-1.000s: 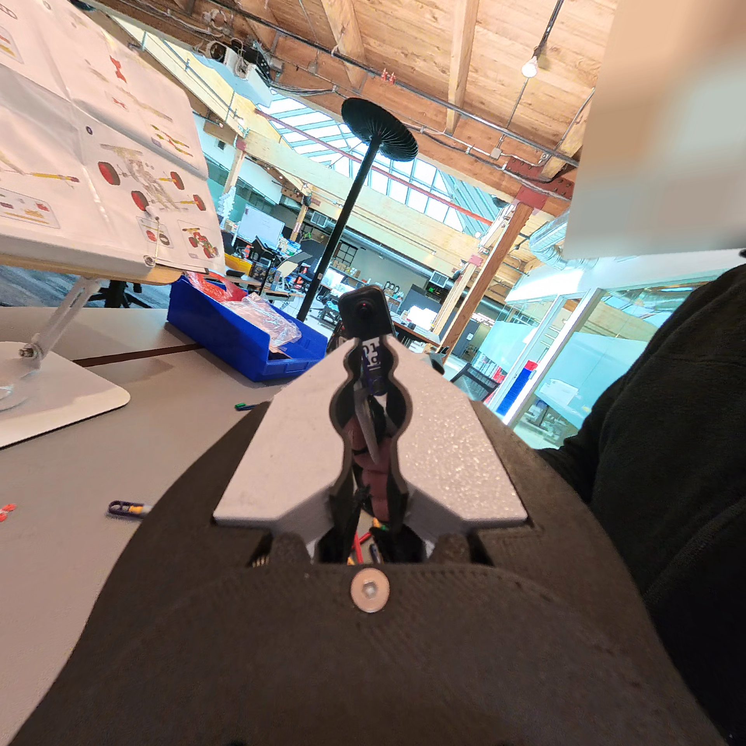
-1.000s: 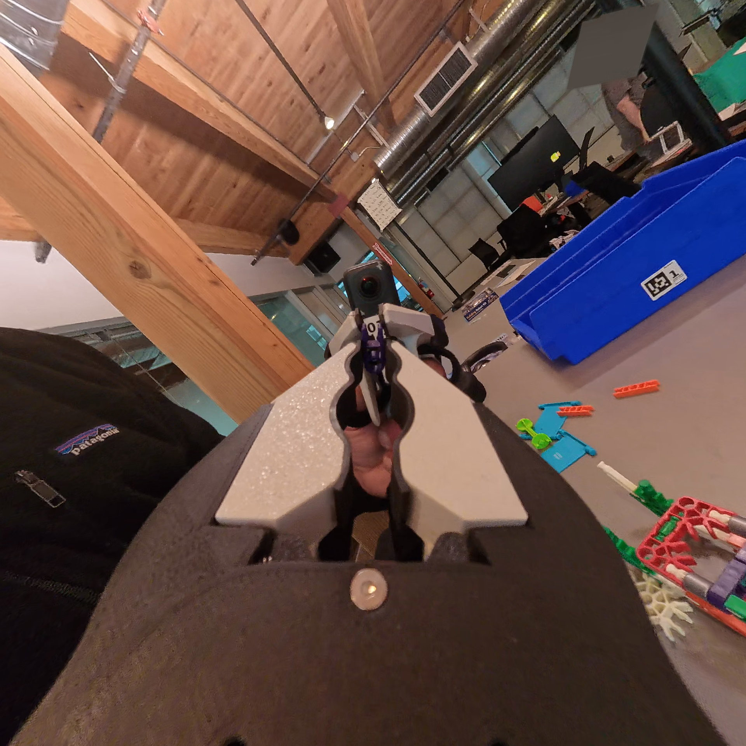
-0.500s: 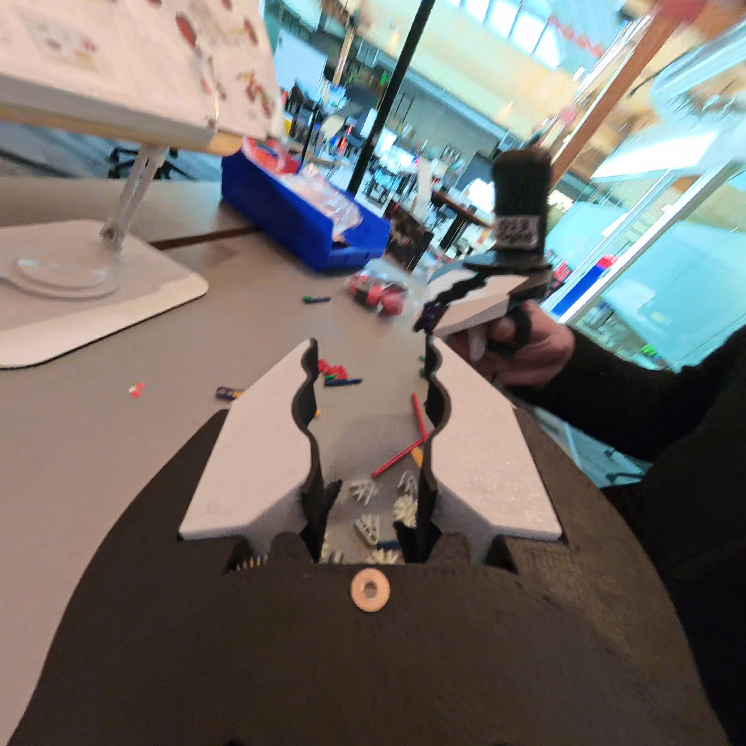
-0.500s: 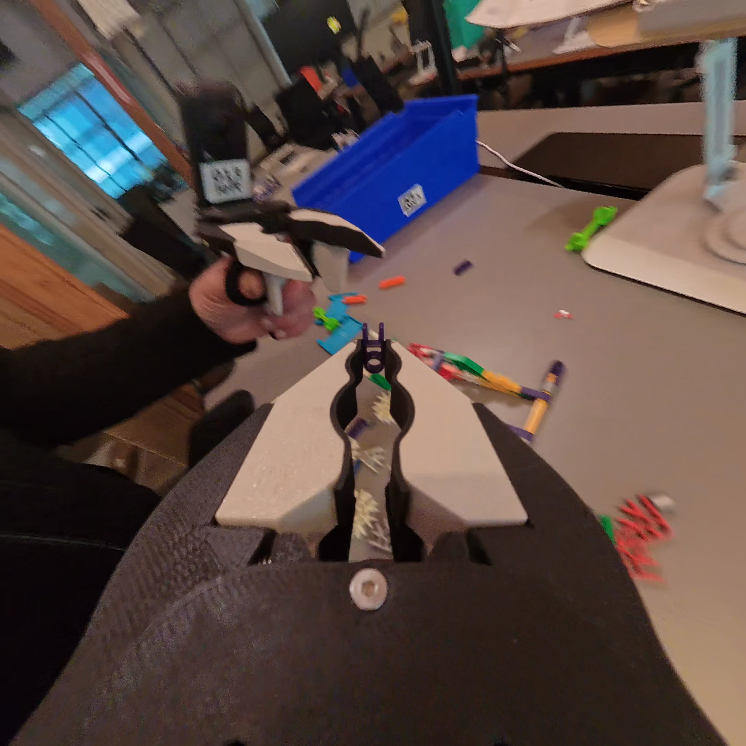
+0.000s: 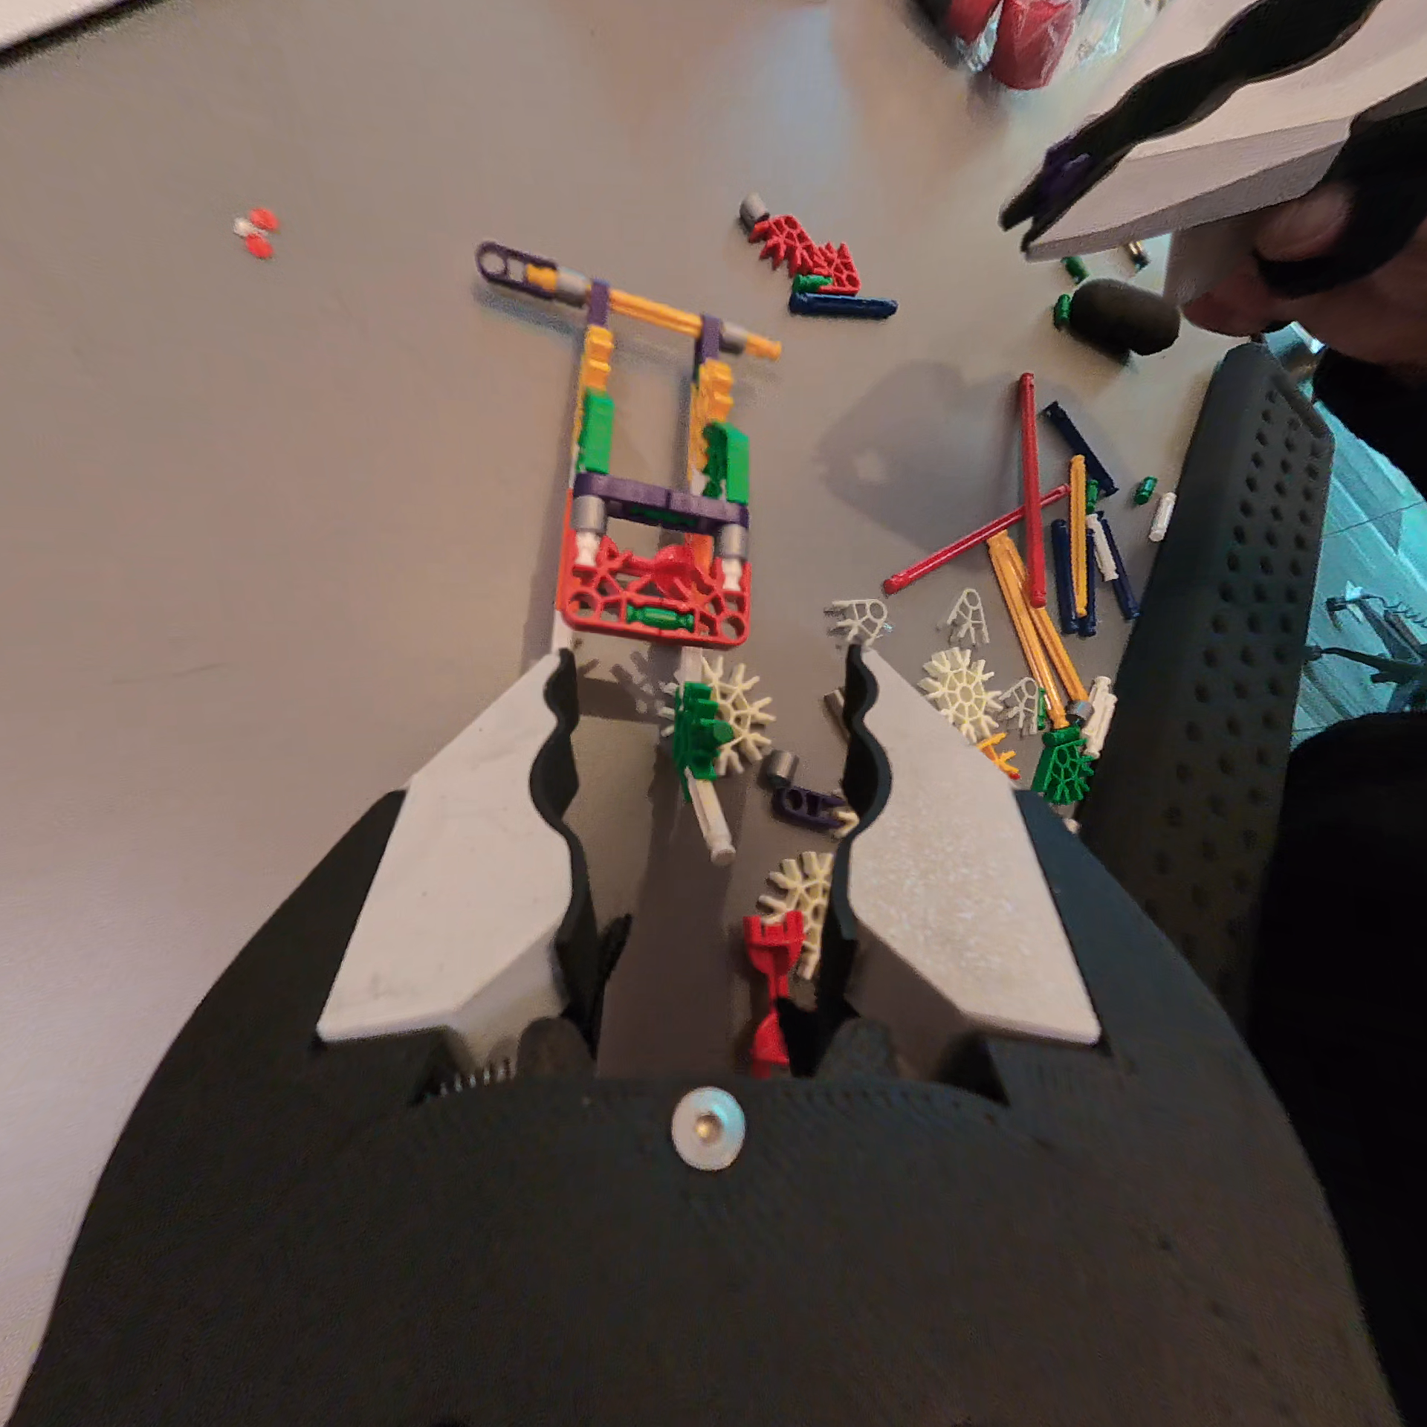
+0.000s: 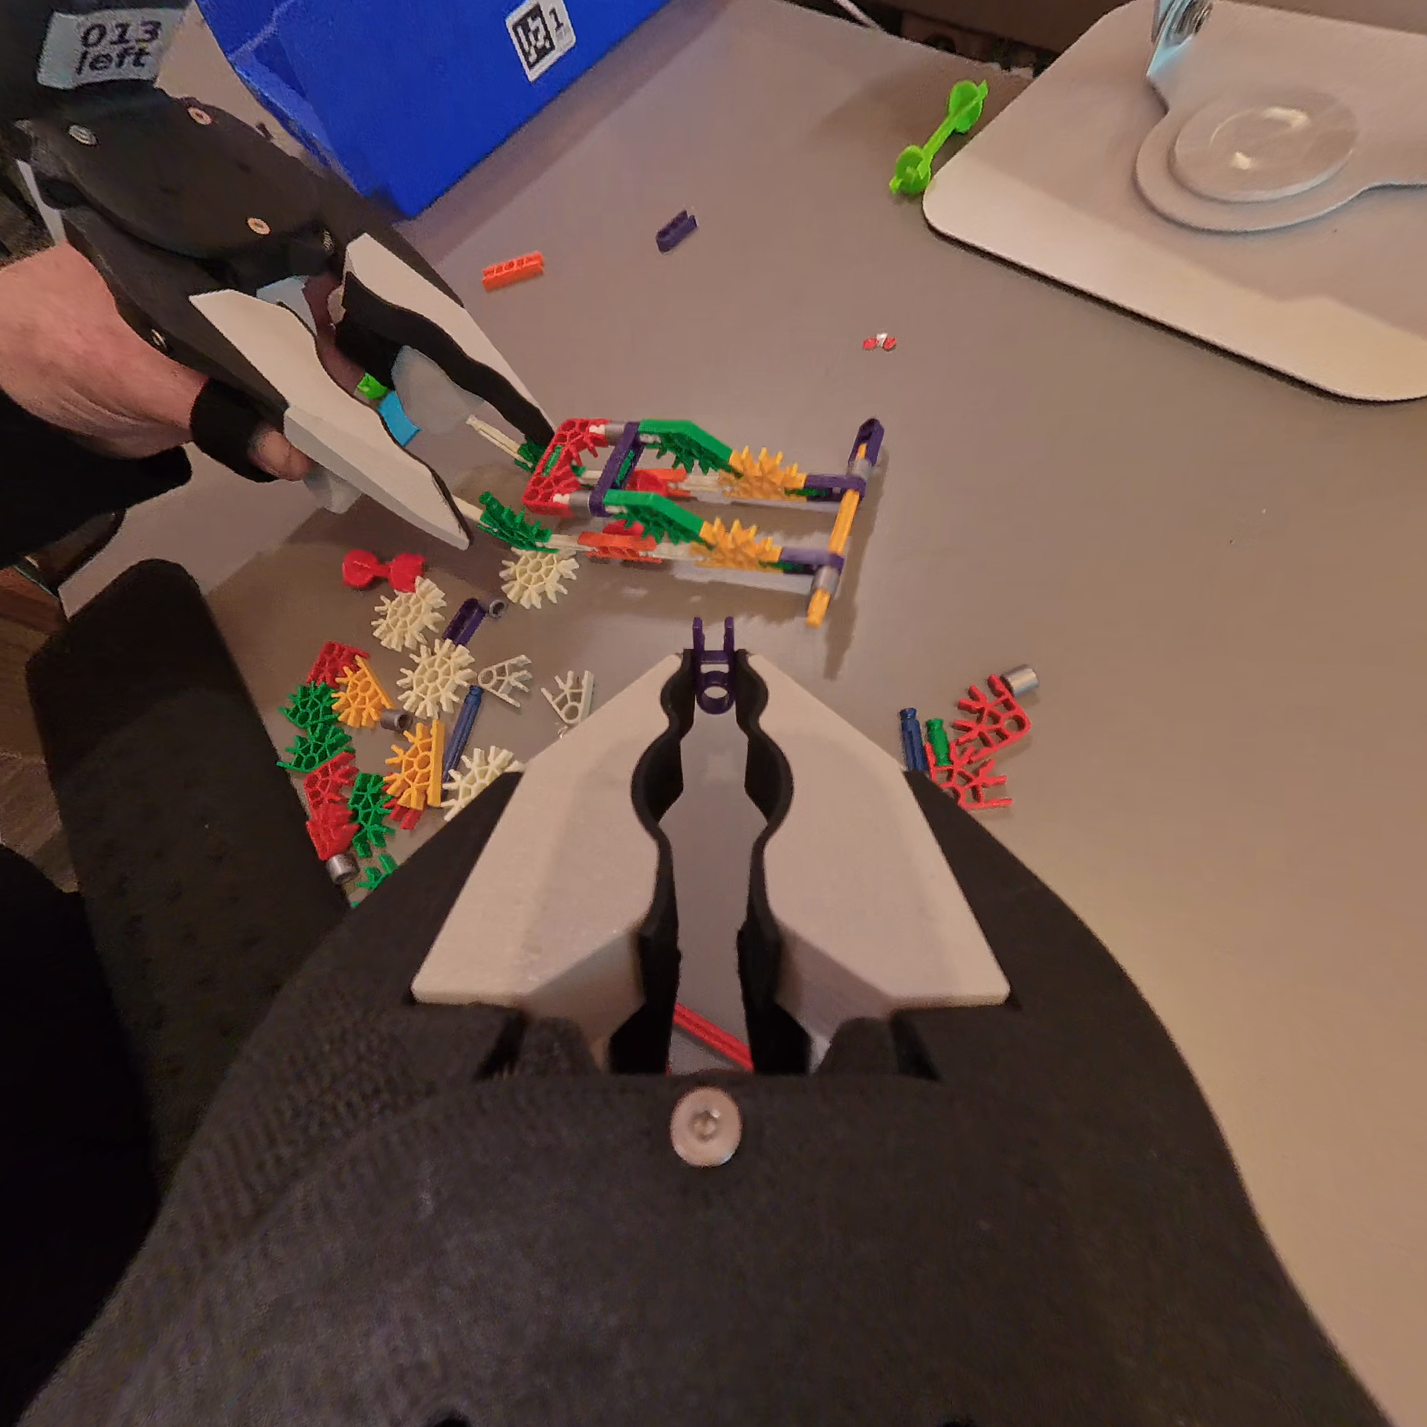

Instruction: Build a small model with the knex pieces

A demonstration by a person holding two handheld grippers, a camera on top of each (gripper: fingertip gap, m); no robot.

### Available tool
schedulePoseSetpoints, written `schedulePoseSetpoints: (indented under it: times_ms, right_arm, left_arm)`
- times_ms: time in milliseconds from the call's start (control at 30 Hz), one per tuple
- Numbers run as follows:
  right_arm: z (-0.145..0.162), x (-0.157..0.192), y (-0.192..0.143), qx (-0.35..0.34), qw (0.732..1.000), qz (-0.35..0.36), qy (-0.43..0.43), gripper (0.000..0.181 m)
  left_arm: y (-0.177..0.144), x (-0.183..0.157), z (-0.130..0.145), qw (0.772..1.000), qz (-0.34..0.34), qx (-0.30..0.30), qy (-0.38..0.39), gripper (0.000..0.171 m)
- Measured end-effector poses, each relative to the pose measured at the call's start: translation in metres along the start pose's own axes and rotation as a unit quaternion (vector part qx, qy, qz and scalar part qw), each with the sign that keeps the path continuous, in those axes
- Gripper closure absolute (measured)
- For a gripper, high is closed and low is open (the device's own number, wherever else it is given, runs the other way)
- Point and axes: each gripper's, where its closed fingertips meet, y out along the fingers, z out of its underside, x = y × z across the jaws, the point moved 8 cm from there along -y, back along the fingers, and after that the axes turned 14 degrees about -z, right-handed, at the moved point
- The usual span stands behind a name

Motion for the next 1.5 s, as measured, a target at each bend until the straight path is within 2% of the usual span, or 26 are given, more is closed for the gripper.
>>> schedulePoseSetpoints:
  times_ms: [133,300,400,600,733,800,900,1000,1167,1267,1500]
  right_arm:
    - [0.004,-0.003,0.001,0.009,1.000,0.005,0.001,0.175]
    - [0.005,-0.008,-0.002,0.017,1.000,0.013,-0.002,0.175]
    - [0.005,-0.012,-0.003,0.028,0.999,0.019,-0.008,0.175]
    - [0.001,-0.020,-0.001,0.067,0.997,0.032,-0.026,0.175]
    - [-0.002,-0.024,0.007,0.097,0.994,0.036,-0.039,0.175]
    - [-0.004,-0.026,0.011,0.103,0.993,0.035,-0.041,0.175]
    - [-0.004,-0.030,0.015,0.113,0.992,0.038,-0.045,0.175]
    - [-0.003,-0.033,0.018,0.120,0.991,0.038,-0.045,0.175]
    - [-0.001,-0.038,0.021,0.126,0.990,0.037,-0.044,0.175]
    - [-0.002,-0.040,0.021,0.128,0.990,0.037,-0.046,0.175]
    - [-0.010,-0.046,0.022,0.140,0.987,0.029,-0.070,0.175]
  left_arm:
    - [0.007,-0.017,0.002,1.000,0.013,0.020,-0.004,0.109]
    - [0.009,-0.043,0.000,0.999,0.033,0.021,0.021,0.107]
    - [0.002,-0.048,-0.001,0.999,0.040,0.015,0.026,0.106]
    - [-0.031,-0.030,-0.018,0.999,0.025,-0.037,0.022,0.116]
    - [-0.033,-0.008,-0.023,0.999,-0.002,-0.033,0.010,0.115]
    - [-0.025,-0.001,-0.018,1.000,0.007,-0.005,-0.013,0.110]
    - [-0.010,0.001,-0.006,0.999,0.025,0.026,-0.036,0.106]
    - [-0.001,-0.007,0.000,0.997,0.046,0.029,-0.051,0.107]
    - [0.003,-0.027,-0.002,0.993,0.098,0.026,-0.064,0.106]
    - [0.002,-0.035,-0.003,0.993,0.102,0.031,-0.050,0.102]
    - [-0.025,-0.011,-0.018,0.995,0.084,-0.036,-0.051,0.114]
